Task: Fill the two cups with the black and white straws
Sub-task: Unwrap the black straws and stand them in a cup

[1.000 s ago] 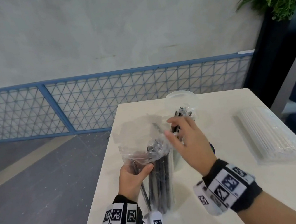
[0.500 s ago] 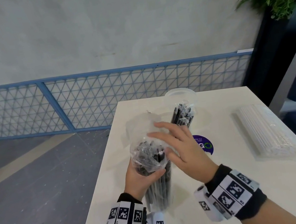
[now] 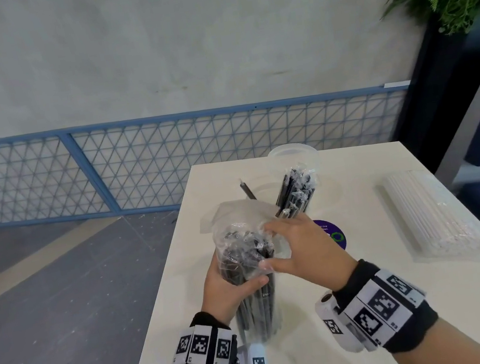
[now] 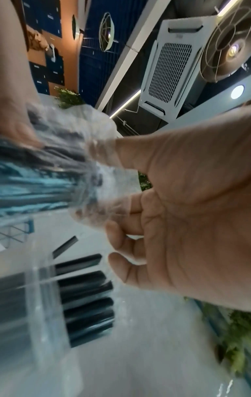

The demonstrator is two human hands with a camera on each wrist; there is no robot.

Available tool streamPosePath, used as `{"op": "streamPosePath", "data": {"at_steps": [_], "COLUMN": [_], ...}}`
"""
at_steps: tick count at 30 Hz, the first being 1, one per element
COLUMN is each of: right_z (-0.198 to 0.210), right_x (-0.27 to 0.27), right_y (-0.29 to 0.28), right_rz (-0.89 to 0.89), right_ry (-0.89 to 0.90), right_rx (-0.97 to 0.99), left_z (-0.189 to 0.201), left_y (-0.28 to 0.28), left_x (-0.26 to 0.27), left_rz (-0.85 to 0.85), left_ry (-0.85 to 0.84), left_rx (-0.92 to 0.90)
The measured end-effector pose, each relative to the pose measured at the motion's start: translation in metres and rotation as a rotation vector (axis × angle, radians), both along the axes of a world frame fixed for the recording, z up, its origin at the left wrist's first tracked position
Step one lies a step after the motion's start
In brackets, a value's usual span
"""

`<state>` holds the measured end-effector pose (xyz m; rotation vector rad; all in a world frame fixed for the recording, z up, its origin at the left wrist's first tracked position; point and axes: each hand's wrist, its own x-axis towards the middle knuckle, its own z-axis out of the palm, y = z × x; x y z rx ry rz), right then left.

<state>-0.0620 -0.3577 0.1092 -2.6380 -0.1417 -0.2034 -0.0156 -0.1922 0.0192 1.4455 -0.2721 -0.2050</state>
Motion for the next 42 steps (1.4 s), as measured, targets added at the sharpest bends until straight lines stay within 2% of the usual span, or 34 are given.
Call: {"op": "streamPosePath", "data": {"at_steps": [2, 6, 10, 13, 15, 18, 20, 26, 30, 36, 42], "right_z": [-0.008, -0.024, -0.029, -0.033, -0.032, -0.032, -0.034, -0.053, -0.050, -0.019, 0.016], "right_x": [0.004, 0.010, 0.007, 0.006, 0.006, 0.011, 0.013, 0.011, 0.013, 0.018, 0.018], "right_y": [0.002, 0.004, 0.008, 0.008, 0.008, 0.006, 0.007, 0.018, 0.018, 0.010, 0.000], "right_rz": [0.005, 0.037, 0.088, 0.106, 0.111, 0.090, 0.055, -0.120, -0.225, -0.208, -0.206], "right_ry": [0.018, 0.140, 0.059, 0.034, 0.072, 0.138, 0.147, 0.001, -0.092, -0.161, -0.332], "right_rx": [0.054, 0.316, 0.317, 0.404, 0.385, 0.230, 0.197, 0.498, 0.672, 0.868, 1.064], "left_z": [-0.001, 0.002, -0.001, -0.004, -0.005, -0.006, -0.006, -0.002, 0.001, 0.000, 0.000], "left_y": [0.001, 0.002, 0.007, 0.009, 0.010, 0.009, 0.007, 0.003, -0.001, -0.002, -0.001], "left_x": [0.000, -0.001, 0.002, 0.004, 0.004, 0.004, 0.004, 0.007, 0.008, 0.009, 0.011], "left_rz": [-0.011, -0.062, -0.121, -0.130, -0.119, -0.108, -0.107, -0.090, -0.049, -0.060, -0.061], "left_ry": [0.001, -0.011, 0.021, 0.068, 0.082, 0.094, 0.091, 0.053, -0.004, -0.036, -0.044], "left_rx": [0.000, 0.010, 0.027, 0.030, 0.041, 0.069, 0.086, 0.121, 0.159, 0.207, 0.205]}}
